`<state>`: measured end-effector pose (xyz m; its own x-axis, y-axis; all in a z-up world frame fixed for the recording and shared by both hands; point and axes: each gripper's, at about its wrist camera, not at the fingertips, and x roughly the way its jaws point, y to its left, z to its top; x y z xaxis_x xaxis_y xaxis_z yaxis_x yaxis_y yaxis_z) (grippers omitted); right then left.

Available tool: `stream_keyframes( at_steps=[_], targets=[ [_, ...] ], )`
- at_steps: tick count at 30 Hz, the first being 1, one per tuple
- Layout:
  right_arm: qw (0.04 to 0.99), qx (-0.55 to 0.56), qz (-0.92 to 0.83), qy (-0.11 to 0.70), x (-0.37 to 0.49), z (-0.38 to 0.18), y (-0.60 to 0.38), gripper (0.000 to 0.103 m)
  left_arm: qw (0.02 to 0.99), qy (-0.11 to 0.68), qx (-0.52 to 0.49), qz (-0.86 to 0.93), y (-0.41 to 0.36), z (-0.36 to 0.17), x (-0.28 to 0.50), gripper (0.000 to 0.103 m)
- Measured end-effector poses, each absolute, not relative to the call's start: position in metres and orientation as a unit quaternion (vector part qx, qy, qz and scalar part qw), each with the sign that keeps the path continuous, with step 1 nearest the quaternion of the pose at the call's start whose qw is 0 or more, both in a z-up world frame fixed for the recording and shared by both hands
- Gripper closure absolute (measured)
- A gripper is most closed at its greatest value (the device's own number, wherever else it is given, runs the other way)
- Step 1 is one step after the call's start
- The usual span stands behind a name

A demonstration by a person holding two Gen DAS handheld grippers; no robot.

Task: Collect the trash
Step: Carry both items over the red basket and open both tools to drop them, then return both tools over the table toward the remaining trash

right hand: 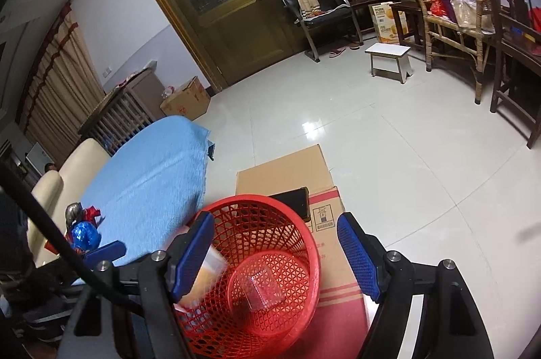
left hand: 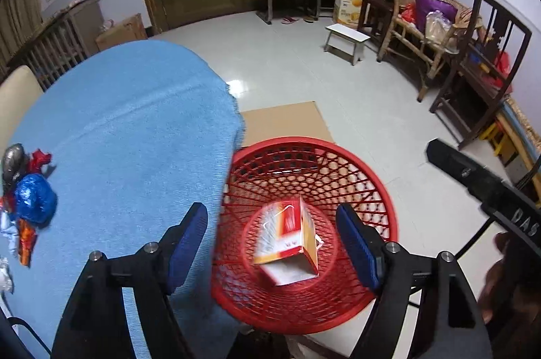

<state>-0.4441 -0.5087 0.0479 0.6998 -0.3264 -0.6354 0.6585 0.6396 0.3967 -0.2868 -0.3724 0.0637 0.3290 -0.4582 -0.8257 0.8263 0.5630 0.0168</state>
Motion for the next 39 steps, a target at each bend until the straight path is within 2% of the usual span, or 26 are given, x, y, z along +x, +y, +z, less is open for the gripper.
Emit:
stream_keyframes(
  at_steps=[12, 30, 39],
  targets=[
    [0.877, 0.292, -0.263, 0.277, -0.421, 0.058, -0.487, 0.025, 0.827, 0.417, 0.138, -0.352, -0.293, 0.087, -0.233, 0.024],
    [0.905, 0.201, -0.146, 0.345, -0.322, 0.07, -0.38, 0.025, 0.883, 0.435, 0.007, -0.175, -0.089, 0.069, -0.159, 0.024],
    [0.909, 0.154, -0.093, 0.375, -0.28, 0.069, -0.315, 0.025, 0.902, 0.427, -0.037, -0.048, 0.016, 0.057, -0.076, 0.023]
  ],
)
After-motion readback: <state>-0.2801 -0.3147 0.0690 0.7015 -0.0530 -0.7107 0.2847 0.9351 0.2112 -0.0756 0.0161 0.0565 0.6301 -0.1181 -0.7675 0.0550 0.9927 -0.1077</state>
